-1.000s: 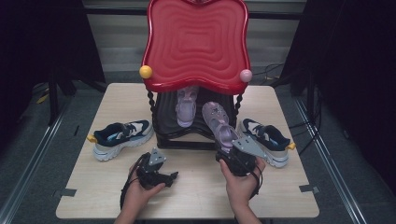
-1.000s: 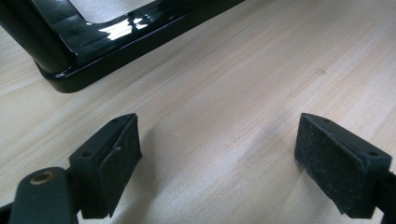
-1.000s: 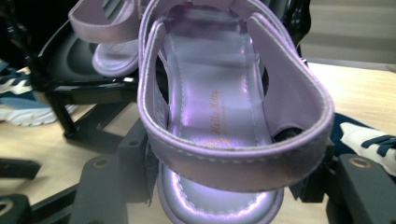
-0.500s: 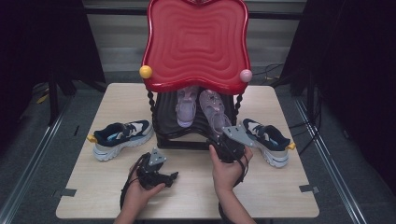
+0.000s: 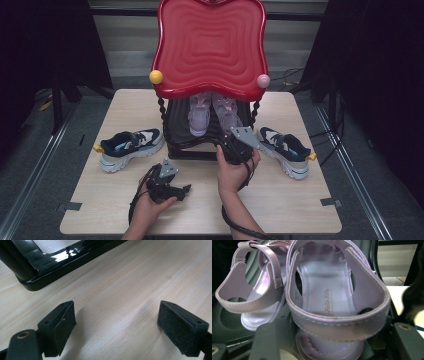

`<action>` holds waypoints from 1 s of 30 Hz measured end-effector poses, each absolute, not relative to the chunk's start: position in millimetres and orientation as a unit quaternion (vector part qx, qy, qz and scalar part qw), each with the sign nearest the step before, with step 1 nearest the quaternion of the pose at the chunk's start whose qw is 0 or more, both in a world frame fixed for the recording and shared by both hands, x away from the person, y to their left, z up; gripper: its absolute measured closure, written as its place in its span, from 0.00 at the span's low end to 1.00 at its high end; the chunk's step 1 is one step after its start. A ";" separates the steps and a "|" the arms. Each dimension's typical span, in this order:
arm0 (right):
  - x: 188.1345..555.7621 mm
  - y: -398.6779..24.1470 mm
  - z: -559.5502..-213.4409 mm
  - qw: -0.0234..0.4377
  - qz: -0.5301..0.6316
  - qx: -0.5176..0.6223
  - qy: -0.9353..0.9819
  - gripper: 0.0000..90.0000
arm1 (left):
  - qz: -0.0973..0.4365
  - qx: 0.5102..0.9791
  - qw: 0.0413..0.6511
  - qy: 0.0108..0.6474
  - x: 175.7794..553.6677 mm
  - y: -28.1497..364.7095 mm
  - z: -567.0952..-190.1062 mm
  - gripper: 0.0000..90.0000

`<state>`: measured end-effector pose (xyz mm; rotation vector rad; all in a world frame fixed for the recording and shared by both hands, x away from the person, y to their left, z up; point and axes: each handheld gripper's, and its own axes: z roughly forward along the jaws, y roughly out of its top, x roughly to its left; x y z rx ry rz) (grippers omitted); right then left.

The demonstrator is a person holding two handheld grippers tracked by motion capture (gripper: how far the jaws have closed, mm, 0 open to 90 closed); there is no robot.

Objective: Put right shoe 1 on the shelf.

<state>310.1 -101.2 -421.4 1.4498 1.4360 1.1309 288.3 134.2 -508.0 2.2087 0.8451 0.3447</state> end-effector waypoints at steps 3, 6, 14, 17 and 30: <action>314.4 -100.3 -421.1 0.394 0.446 0.575 0.561 0.41 | 0.133 0.860 0.367 0.329 288.2 134.2 -507.9 0.16; 318.8 -97.0 -419.4 0.407 0.439 0.573 0.560 0.41 | 0.133 0.860 0.367 0.329 288.1 134.2 -507.9 0.16; 329.5 -94.5 -419.1 0.409 0.433 0.586 0.549 0.41 | 0.133 0.860 0.366 0.329 288.1 134.2 -507.9 0.16; 333.6 -93.6 -417.6 0.411 0.433 0.589 0.545 0.41 | 0.133 0.860 0.366 0.329 288.1 134.2 -507.9 0.16; 350.3 -82.5 -420.0 0.412 0.422 0.604 0.537 0.40 | 0.133 0.860 0.368 0.329 288.0 134.1 -508.0 0.16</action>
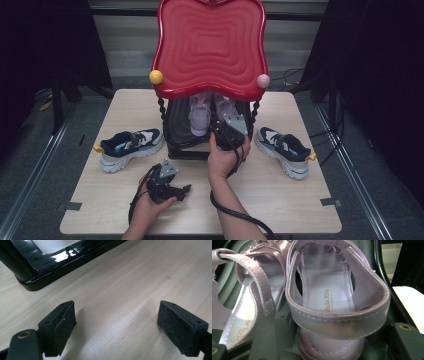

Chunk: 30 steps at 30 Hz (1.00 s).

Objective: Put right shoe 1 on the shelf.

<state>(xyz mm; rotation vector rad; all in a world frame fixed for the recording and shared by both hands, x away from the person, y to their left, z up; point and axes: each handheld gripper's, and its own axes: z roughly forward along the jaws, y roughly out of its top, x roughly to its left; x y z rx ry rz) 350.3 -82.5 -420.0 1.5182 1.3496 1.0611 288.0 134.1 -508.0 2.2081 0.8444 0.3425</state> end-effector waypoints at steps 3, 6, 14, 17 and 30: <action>350.7 -83.1 -422.4 0.408 0.426 0.603 0.537 0.40 | 0.133 0.860 0.368 0.329 288.0 134.1 -508.1 0.17; 348.5 -83.9 -425.3 0.401 0.436 0.595 0.543 0.38 | 0.133 0.860 0.367 0.329 288.0 134.1 -508.0 0.17; 343.3 -88.1 -430.9 0.379 0.443 0.558 0.590 0.30 | 0.133 0.860 0.367 0.328 288.0 134.1 -508.0 0.16; 342.5 -93.9 -431.8 0.366 0.445 0.548 0.606 0.28 | 0.133 0.860 0.367 0.328 288.0 134.1 -508.0 0.16; 327.7 -107.3 -433.2 0.354 0.453 0.501 0.647 0.31 | 0.133 0.860 0.367 0.328 288.1 134.1 -508.0 0.16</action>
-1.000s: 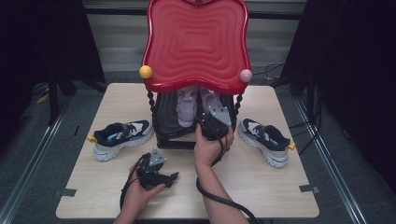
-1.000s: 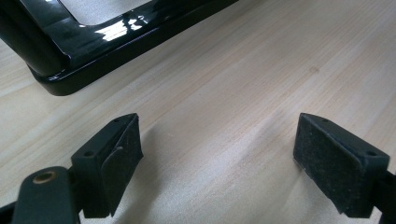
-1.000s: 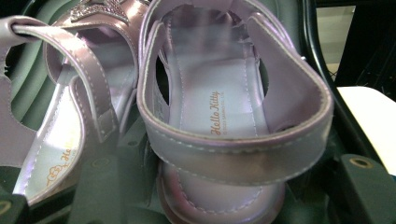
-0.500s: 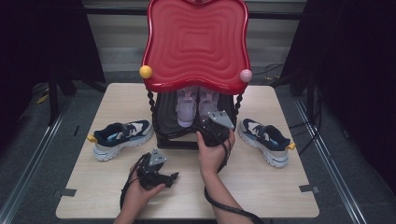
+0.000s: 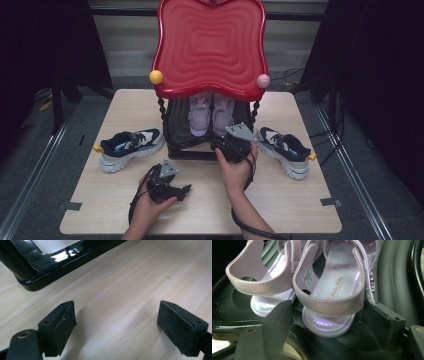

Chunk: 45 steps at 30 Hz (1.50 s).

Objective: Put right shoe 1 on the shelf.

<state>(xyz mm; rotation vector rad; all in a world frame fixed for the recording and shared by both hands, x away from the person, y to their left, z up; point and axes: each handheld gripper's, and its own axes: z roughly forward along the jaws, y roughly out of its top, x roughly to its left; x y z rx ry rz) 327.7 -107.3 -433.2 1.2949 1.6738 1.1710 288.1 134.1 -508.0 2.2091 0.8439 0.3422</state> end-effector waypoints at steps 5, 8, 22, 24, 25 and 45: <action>330.3 -108.6 -438.5 0.349 0.448 0.497 0.656 0.34 | 0.133 0.860 0.367 0.328 288.1 134.1 -508.0 0.16; 330.5 -108.5 -438.8 0.355 0.445 0.497 0.655 0.36 | 0.133 0.860 0.367 0.328 288.1 134.1 -508.0 0.16; 333.4 -105.1 -431.9 0.347 0.458 0.505 0.644 0.40 | 0.133 0.860 0.368 0.329 288.1 134.1 -508.0 0.16; 334.0 -105.7 -432.3 0.347 0.457 0.504 0.645 0.39 | 0.133 0.860 0.368 0.328 288.1 134.1 -508.0 0.16; 333.9 -106.1 -432.7 0.347 0.459 0.502 0.645 0.39 | 0.133 0.860 0.368 0.329 288.1 134.1 -508.0 0.16; 302.3 -125.6 -430.2 0.308 0.475 0.441 0.696 0.23 | 0.133 0.860 0.367 0.328 288.1 134.1 -508.0 0.16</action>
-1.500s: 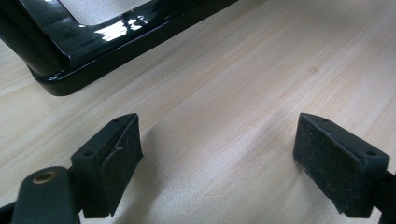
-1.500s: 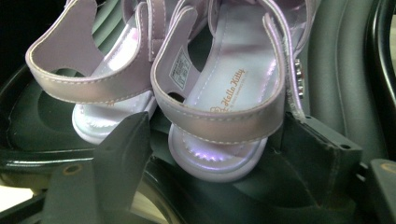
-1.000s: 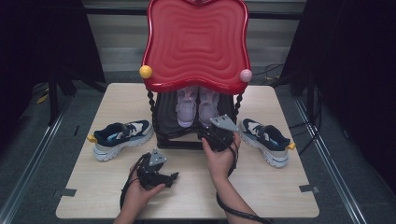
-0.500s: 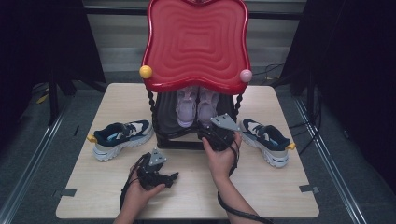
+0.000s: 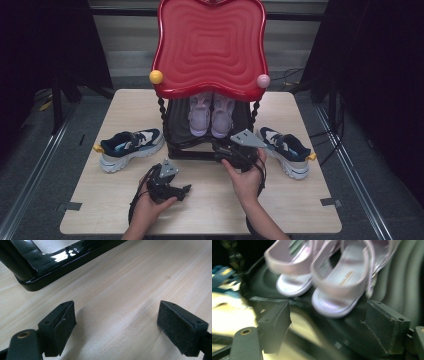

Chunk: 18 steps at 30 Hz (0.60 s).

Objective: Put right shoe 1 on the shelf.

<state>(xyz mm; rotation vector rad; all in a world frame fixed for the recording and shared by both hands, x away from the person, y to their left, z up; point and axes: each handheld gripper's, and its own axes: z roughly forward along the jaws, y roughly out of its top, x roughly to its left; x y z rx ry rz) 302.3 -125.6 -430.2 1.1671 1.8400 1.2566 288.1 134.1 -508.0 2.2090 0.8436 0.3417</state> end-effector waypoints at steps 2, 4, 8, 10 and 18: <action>296.4 -127.5 -433.3 0.302 0.474 0.435 0.704 0.23 | 0.133 0.860 0.368 0.328 288.1 134.1 -508.0 0.16; 291.3 -129.3 -436.3 0.288 0.476 0.431 0.711 0.22 | 0.133 0.860 0.367 0.328 288.1 134.1 -508.0 0.16; 282.0 -131.3 -437.8 0.277 0.482 0.421 0.716 0.21 | 0.133 0.860 0.368 0.328 288.1 134.1 -508.0 0.16; 277.7 -134.9 -436.3 0.270 0.491 0.415 0.716 0.21 | 0.133 0.860 0.368 0.328 288.1 134.1 -508.0 0.16; 267.2 -145.0 -438.8 0.229 0.503 0.396 0.734 0.17 | 0.133 0.860 0.368 0.329 288.1 134.1 -508.0 0.16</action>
